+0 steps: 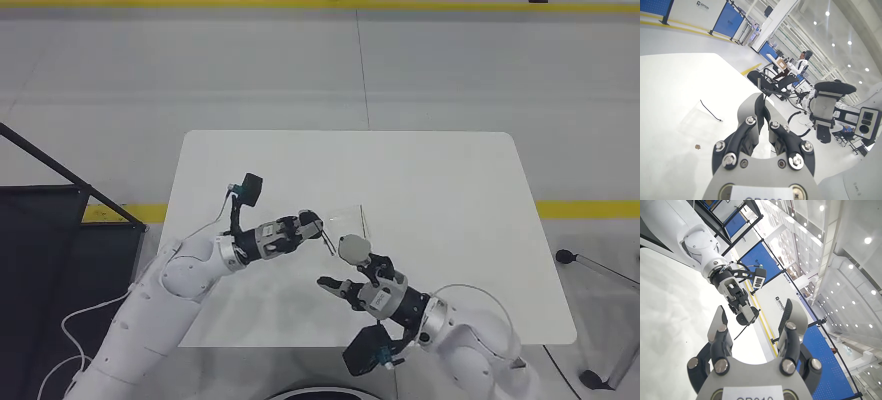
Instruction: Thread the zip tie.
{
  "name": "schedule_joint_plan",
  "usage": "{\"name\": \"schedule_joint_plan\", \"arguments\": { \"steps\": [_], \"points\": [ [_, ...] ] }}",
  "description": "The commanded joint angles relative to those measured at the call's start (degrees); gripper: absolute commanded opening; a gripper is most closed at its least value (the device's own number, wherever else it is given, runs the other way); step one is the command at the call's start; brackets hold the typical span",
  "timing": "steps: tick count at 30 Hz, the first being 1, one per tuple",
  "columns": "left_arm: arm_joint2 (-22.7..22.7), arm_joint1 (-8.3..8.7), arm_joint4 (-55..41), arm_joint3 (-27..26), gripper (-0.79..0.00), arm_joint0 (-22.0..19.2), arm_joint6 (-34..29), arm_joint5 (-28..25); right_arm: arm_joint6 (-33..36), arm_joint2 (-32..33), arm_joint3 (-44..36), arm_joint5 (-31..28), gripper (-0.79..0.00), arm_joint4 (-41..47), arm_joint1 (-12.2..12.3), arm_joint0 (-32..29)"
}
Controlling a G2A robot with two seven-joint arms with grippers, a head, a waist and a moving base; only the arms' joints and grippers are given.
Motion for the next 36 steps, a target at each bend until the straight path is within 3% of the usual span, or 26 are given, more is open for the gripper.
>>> {"name": "schedule_joint_plan", "arguments": {
  "steps": [1, 4, 5, 6, 7, 18, 20, 22, 24, 36],
  "points": [
    [0.2, 0.17, -4.0, 0.7, -0.785, -0.8, -3.4, -0.3, 0.3, 1.1, -0.2, 0.4, -0.191, -0.5, 0.2, -1.0],
    [0.7, 0.44, -9.1, 1.7, -0.785, -1.9, -8.8, -0.3, 2.8, 2.3, -0.9, 1.8, -0.188, -1.4, 0.3, -2.4],
    [0.9, 0.53, -10.6, 2.0, -0.785, -2.3, -10.6, -0.1, 3.8, 2.3, -1.3, 2.1, -0.139, -1.7, 0.3, -2.8],
    [0.9, 0.61, -11.9, 2.3, -0.785, -2.7, -11.9, 0.2, 5.2, 2.3, -1.7, 3.1, -0.022, -1.9, 0.3, -3.0],
    [1.0, 0.68, -12.8, 2.5, -0.785, -3.0, -13.2, 0.4, 5.8, 2.3, -1.9, 3.8, 0.0, -1.8, 0.2, -3.1],
    [1.8, 0.84, -14.5, 2.6, -0.785, -3.6, -16.4, 1.5, 5.4, 1.3, -2.7, 4.5, 0.0, -3.3, 0.2, -2.9],
    [1.8, 0.85, -14.3, 2.5, -0.785, -3.6, -16.3, 1.6, 6.2, 0.4, -3.3, 5.0, -0.219, -4.9, 0.1, -2.7],
    [1.8, 0.87, -14.1, 2.4, -0.785, -3.6, -16.3, 1.5, 7.4, -0.4, -3.8, 4.9, -0.277, -6.3, 0.1, -2.5],
    [1.9, 0.88, -13.9, 2.2, -0.785, -3.5, -16.2, 1.6, 9.1, -1.2, -4.4, 4.3, -0.406, -8.1, 0.0, -2.1],
    [1.7, 1.02, -13.3, 1.7, -0.785, -3.1, -15.7, 1.8, 21.6, -8.4, -6.7, -0.4, -0.425, -20.1, -0.7, 0.4]
  ]
}}
